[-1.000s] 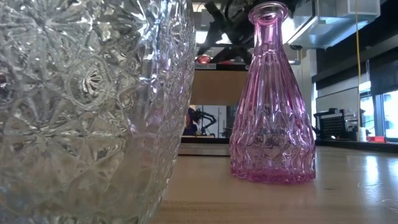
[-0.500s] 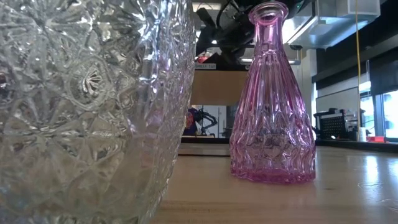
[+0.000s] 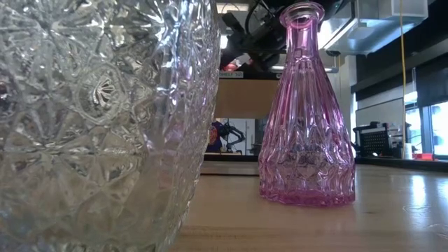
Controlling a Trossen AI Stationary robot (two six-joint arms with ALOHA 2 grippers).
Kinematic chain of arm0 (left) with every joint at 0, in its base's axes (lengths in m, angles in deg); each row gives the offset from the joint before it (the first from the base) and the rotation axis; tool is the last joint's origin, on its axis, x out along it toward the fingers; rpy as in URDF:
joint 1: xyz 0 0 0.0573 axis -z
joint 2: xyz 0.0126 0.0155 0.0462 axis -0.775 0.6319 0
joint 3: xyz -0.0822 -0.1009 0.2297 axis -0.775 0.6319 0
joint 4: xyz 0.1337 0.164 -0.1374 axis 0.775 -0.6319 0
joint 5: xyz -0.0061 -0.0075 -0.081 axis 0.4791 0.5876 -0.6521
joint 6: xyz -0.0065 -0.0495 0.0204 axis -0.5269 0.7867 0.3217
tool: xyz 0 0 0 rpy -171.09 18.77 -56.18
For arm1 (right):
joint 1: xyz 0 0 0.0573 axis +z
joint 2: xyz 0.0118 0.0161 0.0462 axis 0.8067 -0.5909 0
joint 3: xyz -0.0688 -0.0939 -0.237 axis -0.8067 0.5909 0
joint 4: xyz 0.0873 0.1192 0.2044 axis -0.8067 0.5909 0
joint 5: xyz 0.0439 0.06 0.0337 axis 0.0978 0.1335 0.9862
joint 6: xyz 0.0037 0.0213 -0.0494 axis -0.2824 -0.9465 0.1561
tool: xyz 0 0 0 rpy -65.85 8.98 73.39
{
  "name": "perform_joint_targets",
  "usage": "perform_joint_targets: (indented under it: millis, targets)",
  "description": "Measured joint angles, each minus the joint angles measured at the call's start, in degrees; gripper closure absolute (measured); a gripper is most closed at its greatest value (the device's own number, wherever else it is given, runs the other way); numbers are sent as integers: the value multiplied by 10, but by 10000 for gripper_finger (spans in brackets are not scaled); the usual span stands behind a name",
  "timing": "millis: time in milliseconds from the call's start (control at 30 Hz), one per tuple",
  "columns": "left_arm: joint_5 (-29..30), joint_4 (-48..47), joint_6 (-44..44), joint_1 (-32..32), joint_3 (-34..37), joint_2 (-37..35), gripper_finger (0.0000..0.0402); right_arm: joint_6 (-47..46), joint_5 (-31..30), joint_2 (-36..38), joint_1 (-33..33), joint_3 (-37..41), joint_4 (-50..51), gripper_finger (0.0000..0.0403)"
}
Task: Sort vases onto shelf
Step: Put the purple vase on the shelf
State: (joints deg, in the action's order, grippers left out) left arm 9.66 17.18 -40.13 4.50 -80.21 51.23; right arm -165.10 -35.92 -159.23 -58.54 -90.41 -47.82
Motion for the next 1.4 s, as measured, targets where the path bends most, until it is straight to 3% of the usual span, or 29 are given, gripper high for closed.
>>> perform_joint_targets:
  millis: [567,1400]
  targets:
    - [-13,29,26,3,0,0,262,-9,-73,1,2,0,14,256]
    - [11,39,55,24,0,0,262,-12,-28,-2,-17,-2,23,256]
